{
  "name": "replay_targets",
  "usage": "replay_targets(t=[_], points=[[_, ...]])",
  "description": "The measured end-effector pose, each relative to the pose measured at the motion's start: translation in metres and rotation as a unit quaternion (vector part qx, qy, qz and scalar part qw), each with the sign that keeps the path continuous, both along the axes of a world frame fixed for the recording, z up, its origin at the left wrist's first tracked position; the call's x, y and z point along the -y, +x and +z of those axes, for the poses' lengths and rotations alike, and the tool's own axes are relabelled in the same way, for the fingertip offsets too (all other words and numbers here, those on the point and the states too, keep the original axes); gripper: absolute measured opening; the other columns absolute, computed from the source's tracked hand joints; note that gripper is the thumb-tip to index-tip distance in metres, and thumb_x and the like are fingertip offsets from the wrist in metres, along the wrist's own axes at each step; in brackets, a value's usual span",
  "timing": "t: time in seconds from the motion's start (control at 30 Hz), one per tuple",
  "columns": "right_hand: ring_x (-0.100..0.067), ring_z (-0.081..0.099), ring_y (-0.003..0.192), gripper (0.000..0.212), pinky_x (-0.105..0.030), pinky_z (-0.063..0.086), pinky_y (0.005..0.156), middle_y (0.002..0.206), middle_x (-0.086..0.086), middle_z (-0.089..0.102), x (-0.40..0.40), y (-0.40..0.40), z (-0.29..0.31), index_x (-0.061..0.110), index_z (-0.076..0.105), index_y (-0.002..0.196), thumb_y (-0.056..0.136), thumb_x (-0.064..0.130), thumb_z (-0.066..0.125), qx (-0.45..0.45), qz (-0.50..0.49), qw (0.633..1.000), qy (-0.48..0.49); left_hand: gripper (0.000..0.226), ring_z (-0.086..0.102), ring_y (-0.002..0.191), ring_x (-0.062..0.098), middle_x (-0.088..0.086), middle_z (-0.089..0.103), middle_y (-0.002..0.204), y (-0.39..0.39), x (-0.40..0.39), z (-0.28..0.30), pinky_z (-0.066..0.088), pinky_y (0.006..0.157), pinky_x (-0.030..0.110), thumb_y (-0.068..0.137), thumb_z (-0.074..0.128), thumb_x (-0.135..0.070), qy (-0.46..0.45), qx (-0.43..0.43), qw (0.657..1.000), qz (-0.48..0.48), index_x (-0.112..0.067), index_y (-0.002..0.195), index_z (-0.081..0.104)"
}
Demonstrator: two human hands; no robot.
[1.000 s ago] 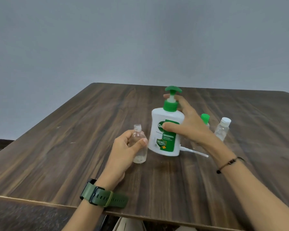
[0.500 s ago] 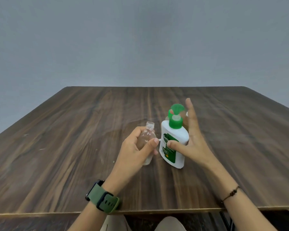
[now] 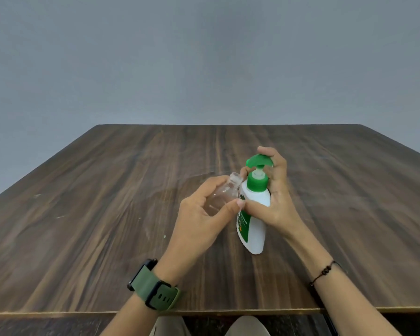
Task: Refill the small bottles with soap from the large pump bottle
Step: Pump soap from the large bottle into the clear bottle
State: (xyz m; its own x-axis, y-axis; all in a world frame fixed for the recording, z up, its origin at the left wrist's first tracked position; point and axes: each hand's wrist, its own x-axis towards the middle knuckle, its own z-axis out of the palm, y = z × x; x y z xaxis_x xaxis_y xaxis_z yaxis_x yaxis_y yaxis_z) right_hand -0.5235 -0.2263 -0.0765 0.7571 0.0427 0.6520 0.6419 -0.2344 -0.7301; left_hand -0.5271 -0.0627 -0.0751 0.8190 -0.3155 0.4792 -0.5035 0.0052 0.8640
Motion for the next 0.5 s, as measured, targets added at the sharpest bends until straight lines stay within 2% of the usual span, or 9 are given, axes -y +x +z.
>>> replay_targets(t=[0.1, 0.2, 0.3, 0.4, 0.5], points=[[-0.010, 0.056, 0.079, 0.081, -0.020, 0.047, 0.072, 0.091, 0.002, 0.052, -0.004, -0.002, -0.005, 0.044, 0.022, 0.127, 0.065, 0.016, 0.065, 0.034, -0.047, 0.998, -0.031, 0.029, 0.063, 0.077, 0.000, -0.018, 0.069, 0.086, -0.002, 0.006, 0.005, 0.054, 0.069, 0.023, 0.075, 0.070, -0.030, -0.024, 0.012, 1.000, 0.007, -0.036, 0.102, 0.062], [-0.005, 0.058, 0.083, 0.087, -0.016, 0.045, 0.076, 0.099, 0.010, 0.051, -0.005, -0.004, -0.007, 0.038, 0.019, 0.129, 0.064, 0.008, 0.068, 0.050, -0.055, 0.996, -0.055, 0.029, 0.065, 0.083, 0.001, -0.014, 0.070, 0.091, -0.002, 0.010, 0.010, 0.050, 0.069, 0.016, 0.078, 0.071, -0.018, -0.049, 0.004, 0.999, 0.016, -0.029, 0.103, 0.063], [-0.005, 0.060, 0.090, 0.093, -0.018, 0.048, 0.078, 0.109, 0.015, 0.051, -0.006, -0.007, -0.005, 0.031, 0.017, 0.131, 0.061, 0.001, 0.070, 0.047, -0.043, 0.995, -0.072, 0.030, 0.067, 0.093, 0.005, -0.009, 0.072, 0.098, -0.001, 0.011, 0.014, 0.052, 0.079, 0.020, 0.078, 0.071, -0.013, -0.061, -0.003, 0.998, 0.013, -0.023, 0.105, 0.064], [-0.006, 0.062, 0.089, 0.099, -0.024, 0.053, 0.075, 0.110, 0.032, 0.047, -0.009, -0.007, -0.005, 0.029, 0.013, 0.133, 0.060, -0.006, 0.070, 0.045, -0.023, 0.994, -0.092, 0.030, 0.067, 0.095, 0.006, -0.006, 0.072, 0.100, 0.000, 0.010, 0.017, 0.052, 0.083, 0.021, 0.078, 0.070, -0.010, -0.052, 0.003, 0.998, 0.018, -0.022, 0.106, 0.064], [-0.014, 0.063, 0.083, 0.103, -0.032, 0.055, 0.073, 0.104, 0.031, 0.049, -0.007, -0.006, -0.007, 0.032, 0.008, 0.136, 0.061, -0.009, 0.067, 0.034, -0.014, 0.994, -0.103, 0.030, 0.067, 0.094, 0.005, -0.007, 0.072, 0.097, 0.004, 0.008, 0.019, 0.052, 0.082, 0.021, 0.076, 0.070, -0.017, -0.029, 0.016, 0.999, 0.033, -0.024, 0.105, 0.064]])
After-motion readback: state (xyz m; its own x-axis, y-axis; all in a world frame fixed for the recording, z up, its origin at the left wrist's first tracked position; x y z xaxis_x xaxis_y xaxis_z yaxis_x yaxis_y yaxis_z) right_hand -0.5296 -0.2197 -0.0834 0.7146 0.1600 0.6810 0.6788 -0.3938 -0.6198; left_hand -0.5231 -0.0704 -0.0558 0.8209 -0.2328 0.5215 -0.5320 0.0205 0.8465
